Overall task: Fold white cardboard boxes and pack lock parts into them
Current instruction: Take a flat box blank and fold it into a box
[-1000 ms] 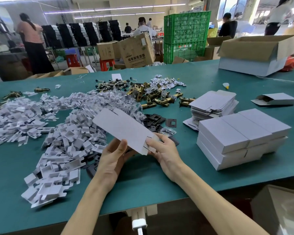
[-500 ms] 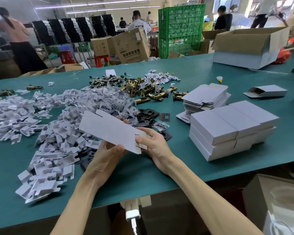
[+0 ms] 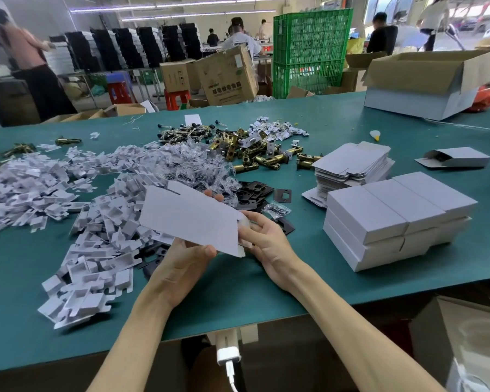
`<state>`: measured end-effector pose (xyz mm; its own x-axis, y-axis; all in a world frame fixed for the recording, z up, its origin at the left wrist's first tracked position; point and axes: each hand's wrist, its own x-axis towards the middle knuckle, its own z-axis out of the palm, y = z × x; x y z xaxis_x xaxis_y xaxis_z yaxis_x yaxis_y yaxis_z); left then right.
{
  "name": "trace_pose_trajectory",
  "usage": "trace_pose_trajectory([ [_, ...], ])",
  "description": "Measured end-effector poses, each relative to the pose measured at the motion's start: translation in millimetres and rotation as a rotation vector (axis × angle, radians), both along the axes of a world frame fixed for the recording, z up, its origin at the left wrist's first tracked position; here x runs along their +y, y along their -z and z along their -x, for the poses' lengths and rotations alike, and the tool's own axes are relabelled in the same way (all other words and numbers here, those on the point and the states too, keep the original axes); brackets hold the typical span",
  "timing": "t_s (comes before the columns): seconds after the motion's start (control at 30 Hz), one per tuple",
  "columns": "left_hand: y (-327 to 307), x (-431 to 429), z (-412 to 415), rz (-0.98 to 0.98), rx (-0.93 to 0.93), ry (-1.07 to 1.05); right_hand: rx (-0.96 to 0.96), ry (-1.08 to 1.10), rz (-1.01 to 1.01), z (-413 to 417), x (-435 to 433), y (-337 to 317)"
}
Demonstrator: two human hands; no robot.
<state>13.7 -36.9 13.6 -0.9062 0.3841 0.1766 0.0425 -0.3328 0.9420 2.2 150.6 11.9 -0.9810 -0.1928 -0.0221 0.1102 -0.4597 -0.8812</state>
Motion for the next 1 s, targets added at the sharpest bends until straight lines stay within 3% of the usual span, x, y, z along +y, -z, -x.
trace_pose_trajectory([
  [0.33, 0.1, 5.6, -1.9, -0.003, 0.000, -0.009, 0.077, 0.057, -0.120, 4.8, -3.2, 10.4],
  [0.53, 1.3, 6.9, 1.2, -0.085, -0.120, -0.217, 0.119, 0.072, -0.238, 1.8, -4.8, 10.3],
  [1.0, 9.9, 7.1, 10.7, -0.159, -0.254, -0.405, 0.110, 0.012, -0.213, 4.2, -4.7, 13.5],
])
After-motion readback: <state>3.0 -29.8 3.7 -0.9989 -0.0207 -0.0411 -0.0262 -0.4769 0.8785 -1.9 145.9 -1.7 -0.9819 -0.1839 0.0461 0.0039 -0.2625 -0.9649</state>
